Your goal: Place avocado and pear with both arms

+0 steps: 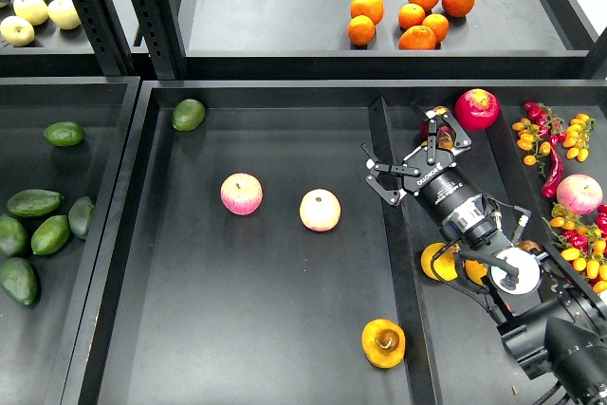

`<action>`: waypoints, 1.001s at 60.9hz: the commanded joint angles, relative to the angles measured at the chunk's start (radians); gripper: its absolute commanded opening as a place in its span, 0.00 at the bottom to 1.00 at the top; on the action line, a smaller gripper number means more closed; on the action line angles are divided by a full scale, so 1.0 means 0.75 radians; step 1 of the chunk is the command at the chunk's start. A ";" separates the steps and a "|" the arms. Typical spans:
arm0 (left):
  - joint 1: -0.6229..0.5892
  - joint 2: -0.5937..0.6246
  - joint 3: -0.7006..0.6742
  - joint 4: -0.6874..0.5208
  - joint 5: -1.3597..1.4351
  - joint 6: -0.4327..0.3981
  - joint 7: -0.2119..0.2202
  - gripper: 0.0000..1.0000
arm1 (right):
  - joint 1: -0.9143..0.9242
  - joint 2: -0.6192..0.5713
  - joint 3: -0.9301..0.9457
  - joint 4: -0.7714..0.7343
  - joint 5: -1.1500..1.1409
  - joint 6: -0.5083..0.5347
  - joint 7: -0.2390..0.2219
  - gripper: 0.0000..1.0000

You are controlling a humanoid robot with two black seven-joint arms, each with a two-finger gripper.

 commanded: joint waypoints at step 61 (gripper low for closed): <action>0.068 -0.251 0.004 0.276 0.017 0.000 0.000 0.41 | 0.002 0.000 -0.008 0.008 0.000 0.000 -0.002 0.99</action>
